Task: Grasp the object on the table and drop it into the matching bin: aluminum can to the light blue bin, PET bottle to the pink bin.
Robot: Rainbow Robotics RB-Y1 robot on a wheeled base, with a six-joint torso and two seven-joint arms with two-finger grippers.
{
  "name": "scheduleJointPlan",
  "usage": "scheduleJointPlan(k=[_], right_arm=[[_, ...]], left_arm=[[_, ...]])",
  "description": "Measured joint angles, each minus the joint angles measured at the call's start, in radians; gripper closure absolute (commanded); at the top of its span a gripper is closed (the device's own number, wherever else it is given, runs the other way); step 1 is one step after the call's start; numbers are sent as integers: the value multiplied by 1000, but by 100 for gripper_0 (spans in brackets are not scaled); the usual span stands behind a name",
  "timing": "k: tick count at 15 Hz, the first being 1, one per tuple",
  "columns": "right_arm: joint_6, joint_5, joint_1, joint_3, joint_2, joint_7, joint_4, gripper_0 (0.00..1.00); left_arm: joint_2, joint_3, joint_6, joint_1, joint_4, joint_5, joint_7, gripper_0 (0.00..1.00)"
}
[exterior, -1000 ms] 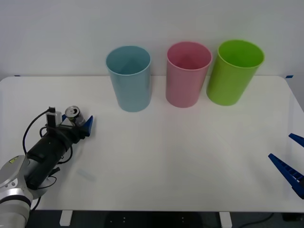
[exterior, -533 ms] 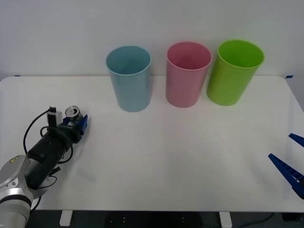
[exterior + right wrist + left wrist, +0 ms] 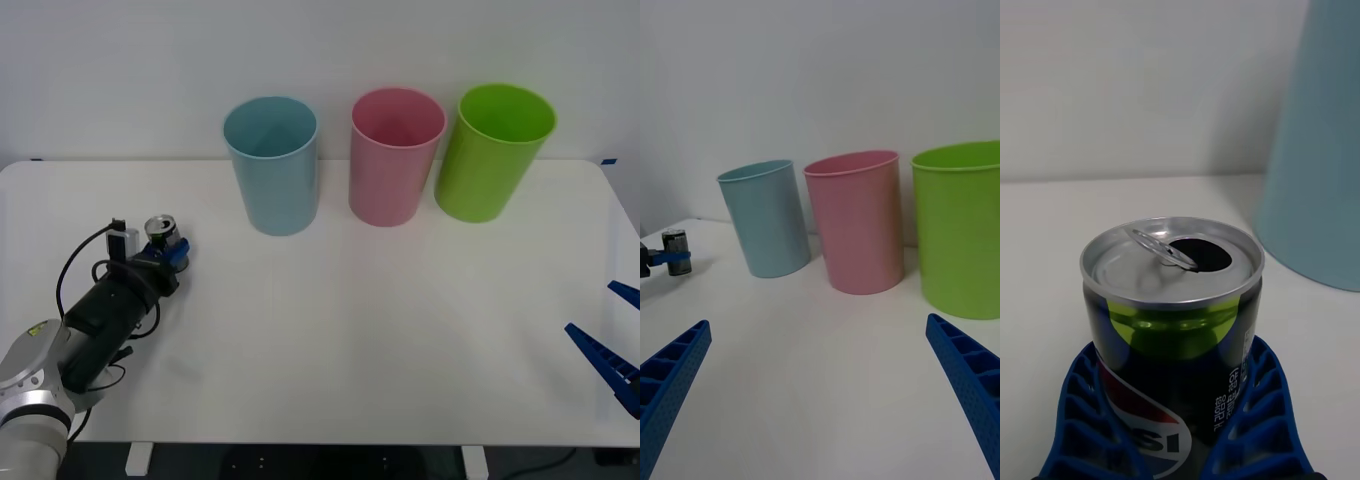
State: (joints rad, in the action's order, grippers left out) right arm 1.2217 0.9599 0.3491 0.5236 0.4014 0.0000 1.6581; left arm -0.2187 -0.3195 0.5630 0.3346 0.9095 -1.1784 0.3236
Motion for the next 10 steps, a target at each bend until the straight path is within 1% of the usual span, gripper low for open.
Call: scheduleJointPlan(k=[6, 8, 10], right_arm=[[0, 0, 0, 0, 0, 0, 0, 0], [0, 0, 0, 0, 0, 0, 0, 0], [0, 0, 0, 0, 0, 0, 0, 0]], left_arm=[[-29, -2, 41, 0, 64, 8, -19, 100], [-38, -18, 53, -1, 95, 12, -34, 100], [-47, -32, 59, -2, 140, 16, -87, 100]])
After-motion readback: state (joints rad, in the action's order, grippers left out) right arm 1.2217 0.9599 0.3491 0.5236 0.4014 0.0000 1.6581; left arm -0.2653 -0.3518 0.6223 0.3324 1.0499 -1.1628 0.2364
